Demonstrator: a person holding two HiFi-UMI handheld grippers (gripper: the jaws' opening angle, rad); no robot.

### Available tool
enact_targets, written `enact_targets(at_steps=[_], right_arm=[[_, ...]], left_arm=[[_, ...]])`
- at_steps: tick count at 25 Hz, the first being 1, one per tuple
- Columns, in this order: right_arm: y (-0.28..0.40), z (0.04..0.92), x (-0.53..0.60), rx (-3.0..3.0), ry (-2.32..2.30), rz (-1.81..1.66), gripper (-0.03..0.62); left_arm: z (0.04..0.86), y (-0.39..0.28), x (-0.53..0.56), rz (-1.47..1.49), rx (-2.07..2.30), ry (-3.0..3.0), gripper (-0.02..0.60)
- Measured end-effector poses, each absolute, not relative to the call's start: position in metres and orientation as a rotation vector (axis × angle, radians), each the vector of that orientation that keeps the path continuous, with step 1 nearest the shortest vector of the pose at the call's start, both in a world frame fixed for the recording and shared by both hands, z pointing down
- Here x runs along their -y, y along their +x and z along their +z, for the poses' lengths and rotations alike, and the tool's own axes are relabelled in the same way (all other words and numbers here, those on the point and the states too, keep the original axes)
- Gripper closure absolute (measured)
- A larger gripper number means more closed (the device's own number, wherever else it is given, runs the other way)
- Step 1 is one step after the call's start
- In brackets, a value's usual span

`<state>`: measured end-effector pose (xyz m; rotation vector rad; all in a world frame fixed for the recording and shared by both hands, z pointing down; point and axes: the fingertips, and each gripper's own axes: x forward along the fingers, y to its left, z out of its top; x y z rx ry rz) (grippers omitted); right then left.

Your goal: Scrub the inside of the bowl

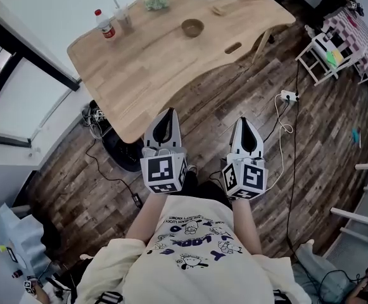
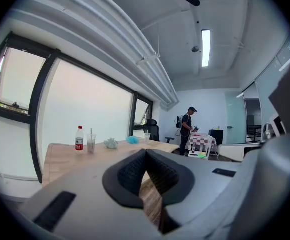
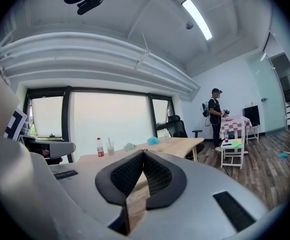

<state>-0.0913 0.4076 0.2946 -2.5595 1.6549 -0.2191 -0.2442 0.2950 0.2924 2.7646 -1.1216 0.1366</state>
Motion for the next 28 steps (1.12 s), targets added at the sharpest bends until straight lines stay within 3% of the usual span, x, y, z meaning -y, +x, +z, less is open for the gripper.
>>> enact_targets(at_steps=[13,28], right_arm=[[-0.051,0.305,-0.347,-1.640,-2.603,-0.284,0.597],[0.060,0.309,-0.236,-1.782,-2.511,-0.312,0.597]], left_arm=[[0.314,-0.224,-0.223,0.197,1.163,2.672,0.552],[0.317,-0.123,-0.132,0.189,1.296,2.591,0.552]])
